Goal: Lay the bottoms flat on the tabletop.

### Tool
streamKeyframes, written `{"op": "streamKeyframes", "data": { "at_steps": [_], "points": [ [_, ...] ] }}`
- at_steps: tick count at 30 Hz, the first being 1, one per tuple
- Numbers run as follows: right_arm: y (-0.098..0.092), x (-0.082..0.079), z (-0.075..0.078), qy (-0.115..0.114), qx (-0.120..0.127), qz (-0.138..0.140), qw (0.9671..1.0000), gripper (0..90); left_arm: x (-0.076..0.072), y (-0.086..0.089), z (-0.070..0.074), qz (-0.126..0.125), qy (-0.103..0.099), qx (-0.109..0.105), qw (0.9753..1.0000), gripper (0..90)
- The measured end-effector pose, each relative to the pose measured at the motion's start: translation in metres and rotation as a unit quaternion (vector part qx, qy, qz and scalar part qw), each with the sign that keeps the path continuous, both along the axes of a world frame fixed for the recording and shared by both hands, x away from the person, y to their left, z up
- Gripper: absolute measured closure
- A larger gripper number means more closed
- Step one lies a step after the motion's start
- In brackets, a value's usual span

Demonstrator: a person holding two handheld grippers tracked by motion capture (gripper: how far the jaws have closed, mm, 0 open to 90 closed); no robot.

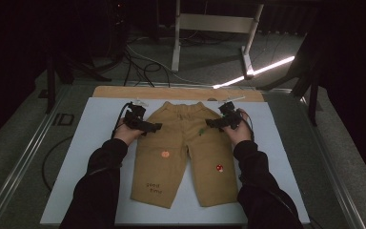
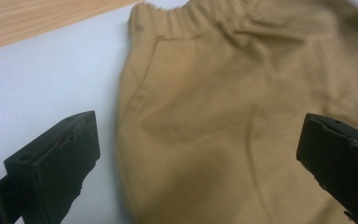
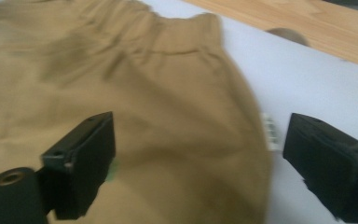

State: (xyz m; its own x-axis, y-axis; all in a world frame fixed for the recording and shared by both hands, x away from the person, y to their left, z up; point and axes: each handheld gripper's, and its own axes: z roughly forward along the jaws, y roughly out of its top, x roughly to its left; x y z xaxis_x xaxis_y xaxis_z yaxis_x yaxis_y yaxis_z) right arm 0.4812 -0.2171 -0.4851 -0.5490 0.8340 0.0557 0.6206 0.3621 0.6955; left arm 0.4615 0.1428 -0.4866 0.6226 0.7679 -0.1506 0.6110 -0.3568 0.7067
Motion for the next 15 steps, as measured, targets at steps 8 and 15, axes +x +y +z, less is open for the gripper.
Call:
{"op": "streamKeyframes", "data": {
  "at_steps": [8,15],
  "points": [
    [0.003,-0.015,0.007,-0.018,0.007,0.028,0.9994,9.9,-0.019,0.004,0.007,-0.015,-0.015,-0.005,0.9998,0.4],
    [0.009,-0.019,0.009,-0.023,0.016,0.031,0.9991,14.1,-0.030,0.005,0.009,-0.027,-0.024,-0.008,0.9993,0.4]
  ]
}}
